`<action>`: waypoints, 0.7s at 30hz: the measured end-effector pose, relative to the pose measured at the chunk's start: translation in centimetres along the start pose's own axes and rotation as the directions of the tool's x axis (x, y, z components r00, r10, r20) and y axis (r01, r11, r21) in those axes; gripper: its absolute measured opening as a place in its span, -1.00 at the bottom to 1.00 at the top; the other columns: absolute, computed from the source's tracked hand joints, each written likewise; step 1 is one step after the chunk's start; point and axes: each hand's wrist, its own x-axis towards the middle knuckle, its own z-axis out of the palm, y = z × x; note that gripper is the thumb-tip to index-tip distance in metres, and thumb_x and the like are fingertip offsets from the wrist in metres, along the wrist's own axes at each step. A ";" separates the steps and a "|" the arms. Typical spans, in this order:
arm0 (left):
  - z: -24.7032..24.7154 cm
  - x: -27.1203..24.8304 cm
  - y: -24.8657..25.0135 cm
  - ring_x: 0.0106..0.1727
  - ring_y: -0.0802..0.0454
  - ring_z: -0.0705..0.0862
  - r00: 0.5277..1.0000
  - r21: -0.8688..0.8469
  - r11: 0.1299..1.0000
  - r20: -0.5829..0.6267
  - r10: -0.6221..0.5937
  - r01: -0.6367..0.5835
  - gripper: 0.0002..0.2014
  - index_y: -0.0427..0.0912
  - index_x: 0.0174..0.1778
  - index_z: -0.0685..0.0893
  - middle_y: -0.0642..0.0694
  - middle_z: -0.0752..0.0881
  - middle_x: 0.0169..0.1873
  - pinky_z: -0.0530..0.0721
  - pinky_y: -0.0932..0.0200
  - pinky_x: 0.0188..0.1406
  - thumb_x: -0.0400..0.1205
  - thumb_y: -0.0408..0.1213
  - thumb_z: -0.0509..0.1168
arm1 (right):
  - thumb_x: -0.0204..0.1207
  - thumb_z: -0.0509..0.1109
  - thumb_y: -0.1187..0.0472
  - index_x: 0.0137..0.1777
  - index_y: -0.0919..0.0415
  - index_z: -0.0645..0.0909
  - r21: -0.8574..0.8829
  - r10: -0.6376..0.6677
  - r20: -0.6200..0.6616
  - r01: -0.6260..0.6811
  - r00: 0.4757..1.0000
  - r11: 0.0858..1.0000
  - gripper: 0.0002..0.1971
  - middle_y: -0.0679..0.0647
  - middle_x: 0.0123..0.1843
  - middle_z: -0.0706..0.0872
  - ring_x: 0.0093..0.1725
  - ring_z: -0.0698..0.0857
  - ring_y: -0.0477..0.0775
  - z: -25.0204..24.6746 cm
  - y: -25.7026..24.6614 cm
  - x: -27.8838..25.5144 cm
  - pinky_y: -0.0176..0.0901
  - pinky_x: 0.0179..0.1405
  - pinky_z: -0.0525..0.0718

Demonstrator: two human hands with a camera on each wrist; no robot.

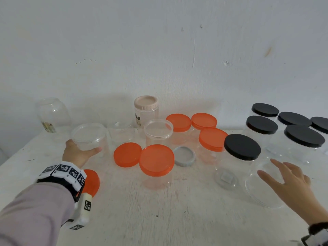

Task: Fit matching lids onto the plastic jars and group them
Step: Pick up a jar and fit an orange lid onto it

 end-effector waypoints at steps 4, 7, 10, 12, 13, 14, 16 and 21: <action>-0.1 -0.9 0.6 0.51 -0.36 0.32 0.996 0.041 0.999 -0.084 0.037 -0.034 0.07 -0.39 0.59 0.07 -0.40 0.32 0.51 0.37 -0.21 0.43 0.34 -0.19 0.63 | 0.45 0.35 -0.21 0.60 0.03 0.34 0.008 0.006 0.012 -0.006 1.000 1.000 -0.27 0.23 0.59 0.26 0.46 0.27 0.38 -0.2 0.0 0.0 0.33 0.48 0.22; 0.4 -1.8 1.6 0.63 -0.26 0.05 0.966 0.107 0.976 -0.154 0.206 -0.191 0.11 -0.26 0.66 -0.04 -0.36 0.09 0.61 0.17 -0.19 0.57 0.37 -0.29 0.61 | 0.46 0.36 -0.20 0.60 0.02 0.33 0.010 0.010 0.019 -0.010 1.000 1.000 -0.27 0.21 0.60 0.25 0.51 0.22 0.38 -0.2 -0.1 0.0 0.34 0.48 0.24; 1.6 -2.6 2.8 0.66 -0.25 -0.03 0.838 0.301 0.819 -0.099 0.536 -0.489 -0.06 -0.28 0.62 0.12 -0.34 0.12 0.62 0.08 -0.18 0.63 0.43 -0.33 0.55 | 0.46 0.37 -0.18 0.61 0.02 0.31 0.012 0.015 0.027 -0.015 1.000 1.000 -0.27 0.21 0.61 0.23 0.55 0.17 0.38 -0.2 -0.1 0.0 0.36 0.46 0.27; 2.9 -3.1 3.5 0.67 -0.25 0.03 0.745 0.363 0.685 0.038 0.666 -0.631 -0.23 -0.29 0.56 0.29 -0.30 0.24 0.59 0.12 -0.19 0.63 0.47 -0.32 0.51 | 0.46 0.37 -0.18 0.62 0.02 0.30 0.011 0.015 0.036 -0.015 0.999 1.000 -0.27 0.20 0.61 0.22 0.56 0.16 0.38 -0.2 0.0 0.0 0.36 0.47 0.26; 3.6 -3.4 3.7 0.66 -0.22 0.06 0.721 0.352 0.651 0.112 0.684 -0.673 -0.29 -0.27 0.54 0.33 -0.26 0.28 0.58 0.15 -0.17 0.62 0.50 -0.30 0.49 | 0.46 0.37 -0.18 0.62 0.02 0.29 0.006 0.012 0.042 -0.013 0.999 1.000 -0.26 0.20 0.62 0.21 0.56 0.15 0.39 -0.3 0.0 0.0 0.36 0.48 0.25; 4.4 -3.5 3.8 0.66 -0.19 0.11 0.714 0.320 0.645 0.187 0.675 -0.694 -0.31 -0.25 0.54 0.35 -0.22 0.30 0.57 0.19 -0.14 0.61 0.52 -0.28 0.47 | 0.46 0.37 -0.18 0.62 0.02 0.28 0.001 0.010 0.049 -0.010 0.999 1.000 -0.26 0.20 0.62 0.20 0.56 0.14 0.39 -0.3 0.1 -0.1 0.36 0.48 0.24; 5.8 -3.7 3.8 0.61 -0.14 0.24 0.740 0.274 0.691 0.336 0.583 -0.669 -0.29 -0.23 0.56 0.32 -0.17 0.32 0.55 0.27 -0.04 0.57 0.53 -0.18 0.46 | 0.46 0.36 -0.19 0.63 0.00 0.27 0.001 0.009 0.061 -0.009 0.998 1.000 -0.25 0.18 0.63 0.19 0.57 0.13 0.38 -0.3 0.2 -0.1 0.36 0.48 0.25; 7.7 -3.2 3.3 0.48 -0.21 0.40 0.814 0.395 0.771 0.518 0.262 -0.500 -0.24 -0.17 0.58 0.30 -0.27 0.37 0.50 0.41 -0.15 0.45 0.52 0.03 0.43 | 0.44 0.38 -0.20 0.63 -0.03 0.26 0.012 0.009 0.082 -0.010 0.997 1.000 -0.23 0.14 0.63 0.18 0.58 0.12 0.34 -0.6 0.4 -0.2 0.36 0.48 0.25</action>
